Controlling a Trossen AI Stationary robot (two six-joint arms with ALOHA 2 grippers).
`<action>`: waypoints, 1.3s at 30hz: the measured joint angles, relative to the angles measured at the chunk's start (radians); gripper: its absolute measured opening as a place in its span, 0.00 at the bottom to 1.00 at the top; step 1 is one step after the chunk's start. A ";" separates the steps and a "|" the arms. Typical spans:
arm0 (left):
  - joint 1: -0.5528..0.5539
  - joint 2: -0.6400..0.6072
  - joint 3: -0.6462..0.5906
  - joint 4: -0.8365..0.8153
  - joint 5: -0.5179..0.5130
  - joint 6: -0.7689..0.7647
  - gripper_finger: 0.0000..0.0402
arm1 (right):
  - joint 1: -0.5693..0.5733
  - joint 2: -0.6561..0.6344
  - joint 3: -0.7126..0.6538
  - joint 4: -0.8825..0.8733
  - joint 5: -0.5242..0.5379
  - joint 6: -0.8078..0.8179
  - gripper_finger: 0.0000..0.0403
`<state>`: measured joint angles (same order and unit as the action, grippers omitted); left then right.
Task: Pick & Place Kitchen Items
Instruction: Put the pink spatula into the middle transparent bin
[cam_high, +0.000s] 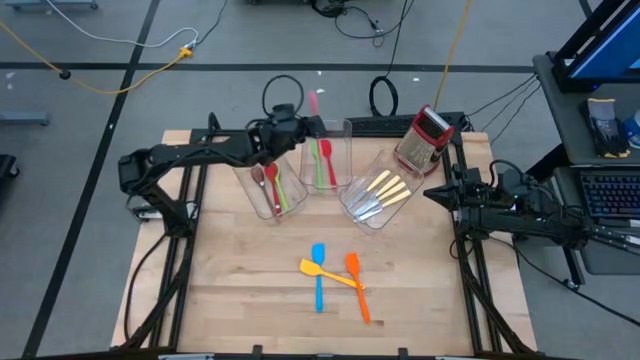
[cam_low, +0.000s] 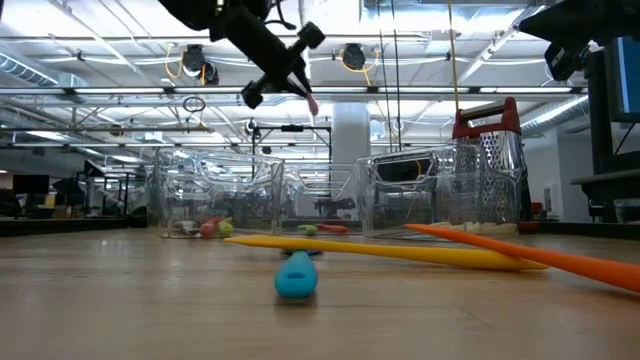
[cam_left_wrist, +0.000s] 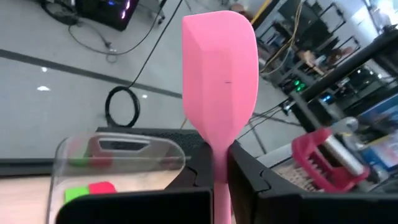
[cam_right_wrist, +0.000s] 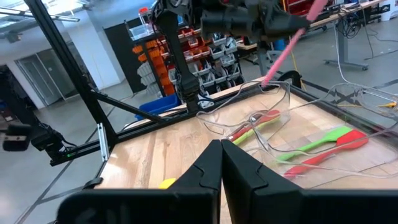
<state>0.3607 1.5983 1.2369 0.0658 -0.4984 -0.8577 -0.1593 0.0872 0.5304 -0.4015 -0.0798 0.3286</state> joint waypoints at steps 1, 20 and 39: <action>0.000 0.015 0.001 0.005 0.000 0.000 0.02 | 0.000 0.000 0.000 0.000 0.000 0.000 0.00; 0.035 0.372 0.470 -0.523 0.057 0.165 0.02 | 0.000 0.000 0.000 -0.001 0.000 -0.098 0.00; 0.080 0.438 0.486 -0.634 0.088 -0.040 0.02 | 0.000 0.000 0.000 -0.046 0.000 -0.165 0.00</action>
<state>0.4407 2.0365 1.7226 -0.5678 -0.4105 -0.8979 -0.1589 0.0868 0.5304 -0.4475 -0.0799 0.1633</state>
